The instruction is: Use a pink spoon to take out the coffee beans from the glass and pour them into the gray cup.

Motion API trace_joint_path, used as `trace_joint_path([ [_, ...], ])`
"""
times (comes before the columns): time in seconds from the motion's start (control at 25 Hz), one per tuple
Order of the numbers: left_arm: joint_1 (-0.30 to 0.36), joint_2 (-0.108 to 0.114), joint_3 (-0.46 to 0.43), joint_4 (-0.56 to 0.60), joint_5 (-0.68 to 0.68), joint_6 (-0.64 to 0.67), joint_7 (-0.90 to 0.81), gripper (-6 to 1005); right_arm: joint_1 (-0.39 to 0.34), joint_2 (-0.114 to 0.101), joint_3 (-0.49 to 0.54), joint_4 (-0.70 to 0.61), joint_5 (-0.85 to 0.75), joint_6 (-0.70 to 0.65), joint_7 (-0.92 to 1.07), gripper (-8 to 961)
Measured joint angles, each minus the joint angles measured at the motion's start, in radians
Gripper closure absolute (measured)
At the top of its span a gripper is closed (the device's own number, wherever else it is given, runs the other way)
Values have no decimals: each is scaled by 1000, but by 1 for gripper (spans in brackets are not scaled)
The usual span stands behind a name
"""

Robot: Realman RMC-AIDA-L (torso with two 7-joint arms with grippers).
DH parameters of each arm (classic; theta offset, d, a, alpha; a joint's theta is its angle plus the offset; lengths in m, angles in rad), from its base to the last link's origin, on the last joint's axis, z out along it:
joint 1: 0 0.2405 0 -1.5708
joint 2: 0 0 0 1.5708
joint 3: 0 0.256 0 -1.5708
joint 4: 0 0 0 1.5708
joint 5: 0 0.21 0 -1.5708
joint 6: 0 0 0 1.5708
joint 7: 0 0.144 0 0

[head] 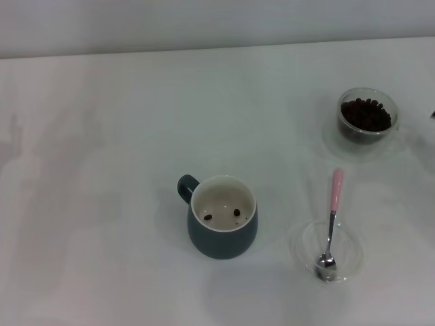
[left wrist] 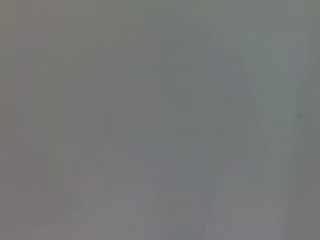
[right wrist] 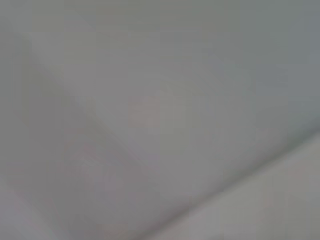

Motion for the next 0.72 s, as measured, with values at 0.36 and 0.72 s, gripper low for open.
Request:
trace_joint_path([
  [0.36, 9, -7, -17, 0, -1, -7, 1, 560, 43, 25, 202, 7, 48, -93, -297, 721],
  [0.72, 10, -12, -43, -1, 0, -10, 1, 558, 60, 52, 206, 45, 225, -201, -660, 721],
])
